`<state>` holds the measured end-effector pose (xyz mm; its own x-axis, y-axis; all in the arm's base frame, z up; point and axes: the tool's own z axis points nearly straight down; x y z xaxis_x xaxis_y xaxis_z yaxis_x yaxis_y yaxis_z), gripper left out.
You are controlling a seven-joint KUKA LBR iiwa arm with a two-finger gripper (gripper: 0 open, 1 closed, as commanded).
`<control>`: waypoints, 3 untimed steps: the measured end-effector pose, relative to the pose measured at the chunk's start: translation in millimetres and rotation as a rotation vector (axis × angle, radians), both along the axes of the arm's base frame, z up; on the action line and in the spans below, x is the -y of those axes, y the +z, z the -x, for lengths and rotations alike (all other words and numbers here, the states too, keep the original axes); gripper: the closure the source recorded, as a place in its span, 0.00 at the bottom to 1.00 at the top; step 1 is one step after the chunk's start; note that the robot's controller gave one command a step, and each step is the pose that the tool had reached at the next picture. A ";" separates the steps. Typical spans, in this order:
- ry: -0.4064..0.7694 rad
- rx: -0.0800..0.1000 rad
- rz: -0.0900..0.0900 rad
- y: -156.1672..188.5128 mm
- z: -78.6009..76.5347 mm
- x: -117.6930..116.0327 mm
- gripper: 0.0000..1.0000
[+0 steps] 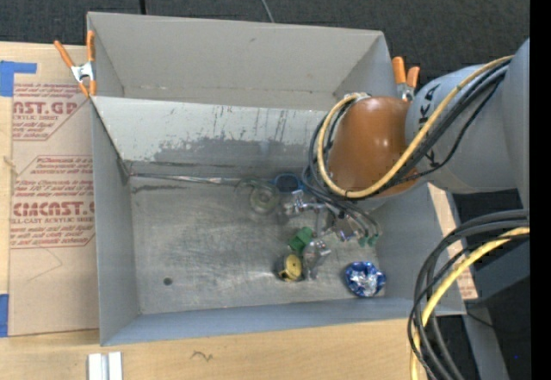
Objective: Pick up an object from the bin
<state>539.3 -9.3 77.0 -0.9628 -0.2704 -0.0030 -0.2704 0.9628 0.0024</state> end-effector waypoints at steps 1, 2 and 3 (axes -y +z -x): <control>0.003 0.000 0.003 -2.8 1.6 0.4 1.00; 0.003 0.000 0.003 -2.8 1.6 0.4 1.00; 0.720 0.006 0.004 126.8 -8.8 -2.0 1.00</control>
Offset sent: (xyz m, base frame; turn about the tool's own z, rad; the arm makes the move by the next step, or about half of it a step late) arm 0.0000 0.0000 0.0000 0.0000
